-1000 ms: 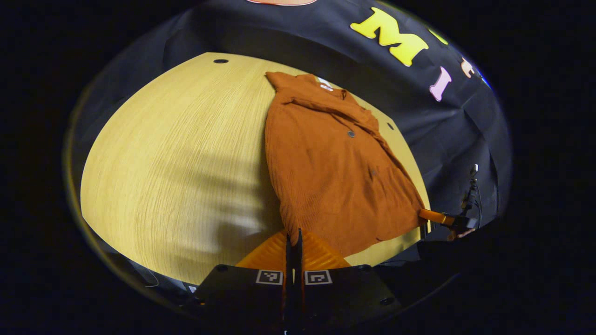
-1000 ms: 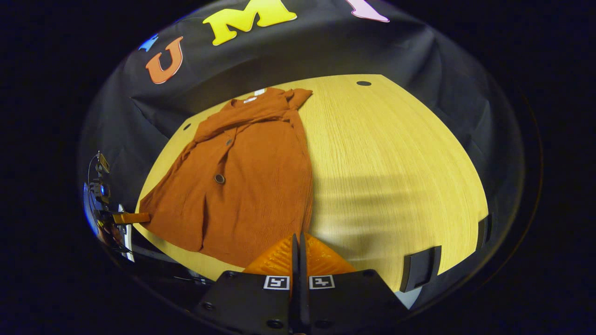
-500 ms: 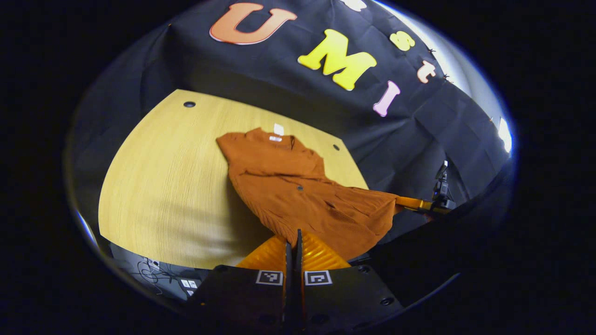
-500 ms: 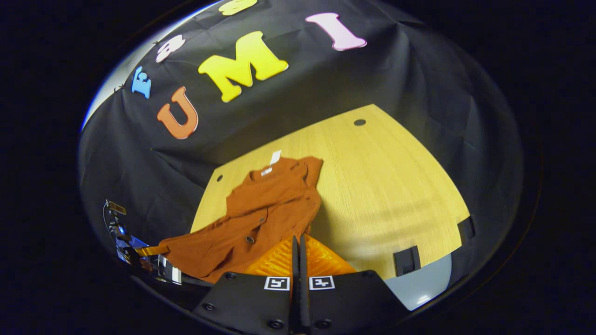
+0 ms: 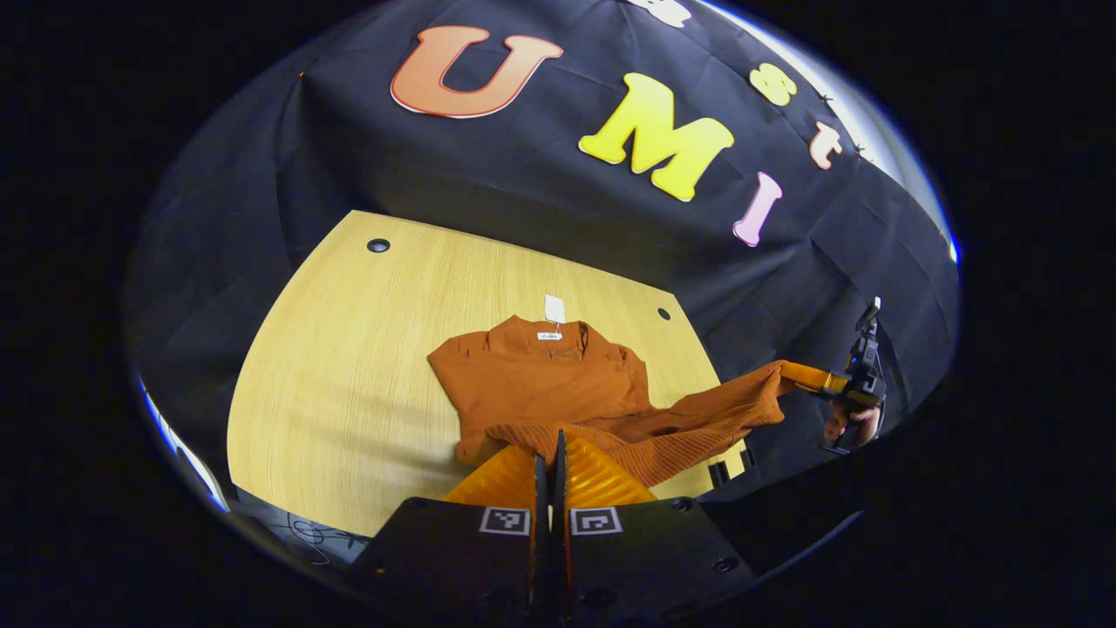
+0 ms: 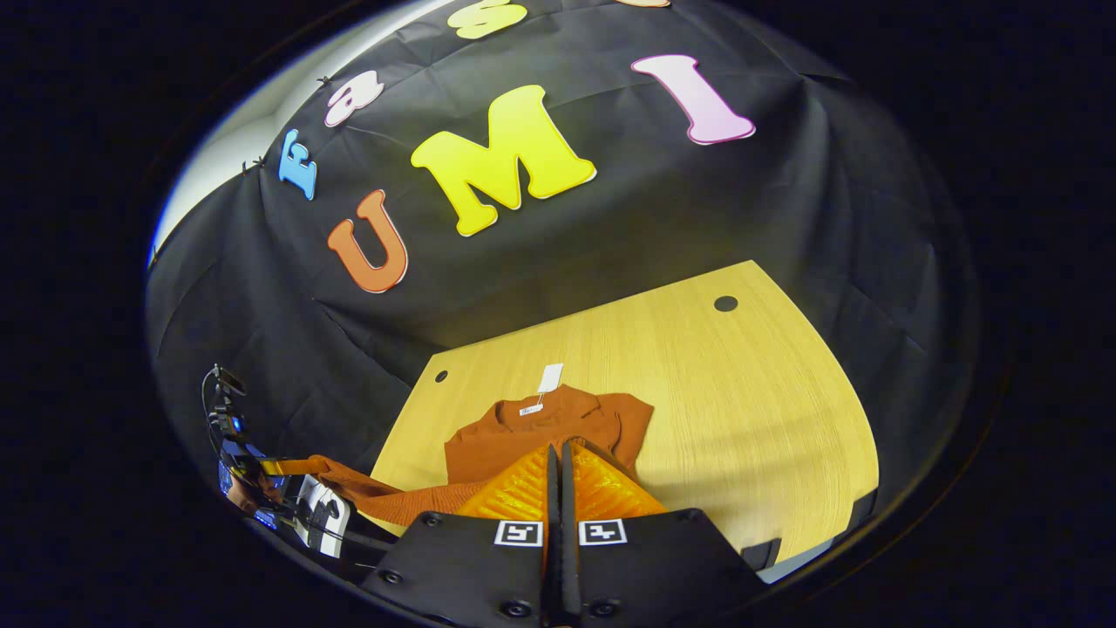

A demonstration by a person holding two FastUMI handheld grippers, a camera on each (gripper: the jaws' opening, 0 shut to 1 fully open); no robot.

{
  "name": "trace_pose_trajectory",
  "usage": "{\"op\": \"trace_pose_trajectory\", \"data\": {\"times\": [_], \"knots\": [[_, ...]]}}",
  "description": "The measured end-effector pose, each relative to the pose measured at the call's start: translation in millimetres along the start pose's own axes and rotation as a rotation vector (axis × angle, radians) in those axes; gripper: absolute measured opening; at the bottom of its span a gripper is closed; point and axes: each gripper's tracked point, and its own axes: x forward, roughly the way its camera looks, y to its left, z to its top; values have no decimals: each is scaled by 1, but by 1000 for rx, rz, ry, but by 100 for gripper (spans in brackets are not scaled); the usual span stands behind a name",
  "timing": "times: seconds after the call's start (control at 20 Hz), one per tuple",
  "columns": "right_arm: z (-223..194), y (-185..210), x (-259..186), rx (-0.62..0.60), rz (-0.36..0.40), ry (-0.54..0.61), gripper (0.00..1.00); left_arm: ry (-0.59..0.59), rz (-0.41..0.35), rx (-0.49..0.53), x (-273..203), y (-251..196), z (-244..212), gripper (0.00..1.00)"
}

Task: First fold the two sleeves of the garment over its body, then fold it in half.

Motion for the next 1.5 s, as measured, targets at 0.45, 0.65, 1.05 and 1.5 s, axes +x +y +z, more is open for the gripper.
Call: {"op": "trace_pose_trajectory", "data": {"times": [0.45,0.65,1.05,1.5], "knots": [[50,-42,173,99,20,101,0,62,54,-32,141,70,81,3],[34,-75,245,143,-22,172,1,120,121,40,205,105,83,3],[11,-117,332,182,-95,219,1,160,206,-26,283,147,75,3],[19,-112,340,194,-136,164,45,124,245,-77,298,163,75,46]]}}
